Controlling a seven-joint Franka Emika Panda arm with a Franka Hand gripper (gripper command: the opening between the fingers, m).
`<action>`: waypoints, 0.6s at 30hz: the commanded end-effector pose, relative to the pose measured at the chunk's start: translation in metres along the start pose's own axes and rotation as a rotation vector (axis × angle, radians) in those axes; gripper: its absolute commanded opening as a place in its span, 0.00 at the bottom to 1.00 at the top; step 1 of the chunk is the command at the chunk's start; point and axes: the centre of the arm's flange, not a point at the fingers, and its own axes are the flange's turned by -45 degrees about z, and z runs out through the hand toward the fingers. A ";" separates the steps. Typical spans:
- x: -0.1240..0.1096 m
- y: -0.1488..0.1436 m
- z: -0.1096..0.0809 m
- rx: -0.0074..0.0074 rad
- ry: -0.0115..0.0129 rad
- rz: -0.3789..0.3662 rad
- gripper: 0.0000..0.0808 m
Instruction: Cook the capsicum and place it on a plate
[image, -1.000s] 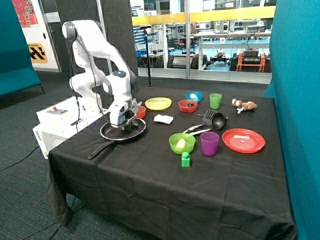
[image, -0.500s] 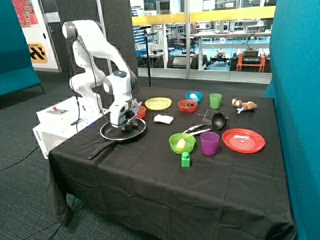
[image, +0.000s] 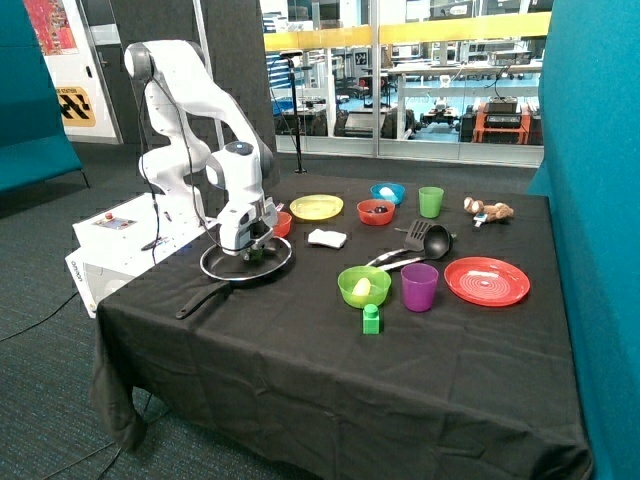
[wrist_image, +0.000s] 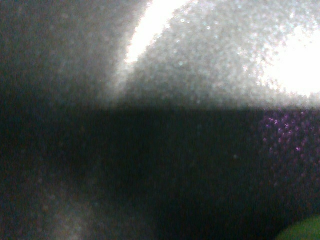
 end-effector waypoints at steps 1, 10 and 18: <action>-0.001 -0.003 -0.001 -0.0037 0.0014 -0.002 0.96; -0.002 -0.001 -0.002 -0.0036 0.0014 0.006 0.99; 0.000 -0.007 -0.002 -0.0037 0.0013 -0.026 0.98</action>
